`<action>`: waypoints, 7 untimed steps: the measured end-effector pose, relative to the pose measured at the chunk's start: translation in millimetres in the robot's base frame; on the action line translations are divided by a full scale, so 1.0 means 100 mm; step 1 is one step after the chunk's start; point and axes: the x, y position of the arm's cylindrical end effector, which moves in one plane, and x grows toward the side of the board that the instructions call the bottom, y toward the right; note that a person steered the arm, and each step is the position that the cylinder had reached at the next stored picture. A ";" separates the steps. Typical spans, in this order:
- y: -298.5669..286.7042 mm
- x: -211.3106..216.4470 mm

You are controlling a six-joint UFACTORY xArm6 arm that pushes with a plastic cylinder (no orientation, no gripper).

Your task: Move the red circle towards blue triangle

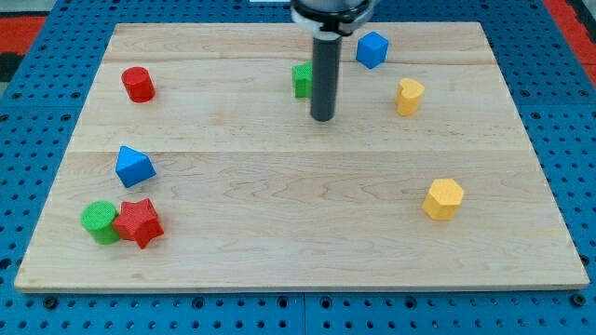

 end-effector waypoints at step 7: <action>-2.53 -0.89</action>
